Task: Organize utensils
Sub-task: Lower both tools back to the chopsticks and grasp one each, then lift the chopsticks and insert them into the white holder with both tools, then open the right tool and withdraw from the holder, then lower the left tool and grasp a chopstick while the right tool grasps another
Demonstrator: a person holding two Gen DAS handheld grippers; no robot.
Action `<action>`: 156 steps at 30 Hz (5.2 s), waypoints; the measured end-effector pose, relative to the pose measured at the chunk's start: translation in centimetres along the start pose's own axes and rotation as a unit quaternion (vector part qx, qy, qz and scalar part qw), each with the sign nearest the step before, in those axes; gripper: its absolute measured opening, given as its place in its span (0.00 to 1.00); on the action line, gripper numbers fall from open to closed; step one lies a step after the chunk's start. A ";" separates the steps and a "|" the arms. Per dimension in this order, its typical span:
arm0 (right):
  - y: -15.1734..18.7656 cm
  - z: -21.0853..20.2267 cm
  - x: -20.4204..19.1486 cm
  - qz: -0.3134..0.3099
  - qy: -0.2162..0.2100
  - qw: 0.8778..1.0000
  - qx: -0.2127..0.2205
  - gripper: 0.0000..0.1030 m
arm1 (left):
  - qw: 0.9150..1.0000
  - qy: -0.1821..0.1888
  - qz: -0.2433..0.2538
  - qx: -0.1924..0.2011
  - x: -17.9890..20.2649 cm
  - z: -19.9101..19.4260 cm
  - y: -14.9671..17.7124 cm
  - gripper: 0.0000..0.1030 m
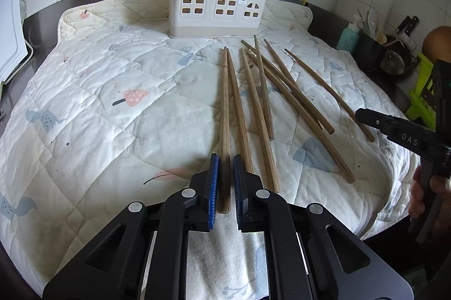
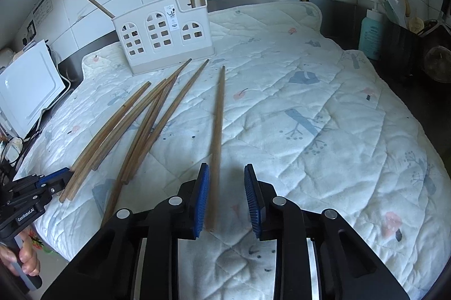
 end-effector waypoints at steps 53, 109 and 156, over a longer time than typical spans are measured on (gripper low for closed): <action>-19.4 -8.8 0.9 -0.096 -0.024 0.985 0.143 0.06 | 0.992 0.048 0.016 0.116 1.6 -5.6 -11.8 0.06; -22.1 -3.9 0.3 -0.149 -0.047 0.980 0.125 0.30 | 0.961 0.035 0.052 0.268 5.7 -8.6 -32.4 0.00; -4.9 -3.0 -3.7 -0.066 -0.057 0.995 0.046 0.30 | 0.997 0.050 0.037 -0.041 0.8 -1.5 -5.2 0.22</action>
Point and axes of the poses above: each gripper's, at about its wrist camera, not at the fingertips, and z roughly the way its jaws point, x to its right, y to its underside, the point moved 1 cm from there along z, roughly the way its jaws point, and after that the axes turned 9 degrees about -z, right-handed, at the moved point
